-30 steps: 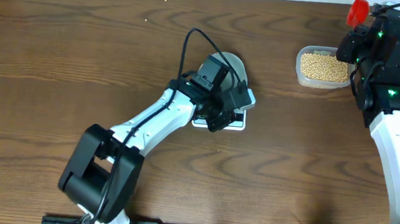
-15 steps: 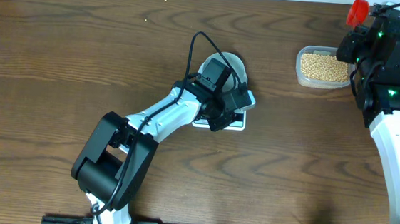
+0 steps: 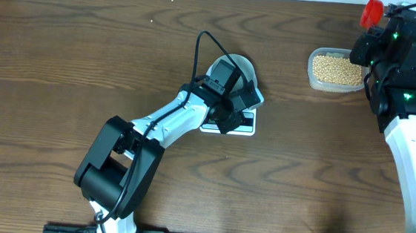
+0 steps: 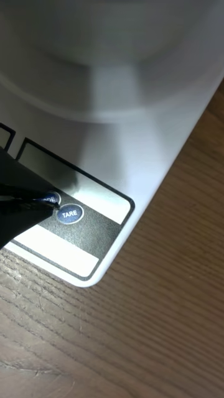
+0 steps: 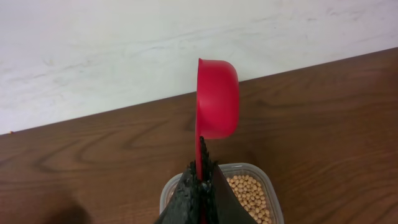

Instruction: Scoop item into bowl and weigh 50g on scale

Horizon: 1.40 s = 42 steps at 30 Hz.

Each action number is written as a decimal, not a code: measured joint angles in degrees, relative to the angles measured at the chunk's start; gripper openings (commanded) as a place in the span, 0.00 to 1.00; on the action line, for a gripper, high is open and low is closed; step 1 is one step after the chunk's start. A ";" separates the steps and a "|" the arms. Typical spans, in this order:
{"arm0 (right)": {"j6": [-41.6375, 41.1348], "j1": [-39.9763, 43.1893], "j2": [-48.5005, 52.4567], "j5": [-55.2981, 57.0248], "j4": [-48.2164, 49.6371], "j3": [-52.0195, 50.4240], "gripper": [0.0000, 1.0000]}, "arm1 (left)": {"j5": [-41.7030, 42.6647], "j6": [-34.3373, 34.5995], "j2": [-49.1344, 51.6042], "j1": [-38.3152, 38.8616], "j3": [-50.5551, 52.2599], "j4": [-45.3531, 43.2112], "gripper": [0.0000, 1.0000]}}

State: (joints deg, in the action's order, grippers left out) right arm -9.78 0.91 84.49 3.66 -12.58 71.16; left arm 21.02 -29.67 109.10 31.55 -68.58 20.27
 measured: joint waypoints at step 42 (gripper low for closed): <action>0.00 0.00 0.00 0.00 -0.20 0.00 0.01 | -2.10 2.10 1.16 -0.37 0.00 2.34 0.07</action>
State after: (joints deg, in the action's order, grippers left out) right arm -9.78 0.91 84.49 3.66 -12.78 71.16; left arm 18.92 -27.57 110.26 31.18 -68.58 22.61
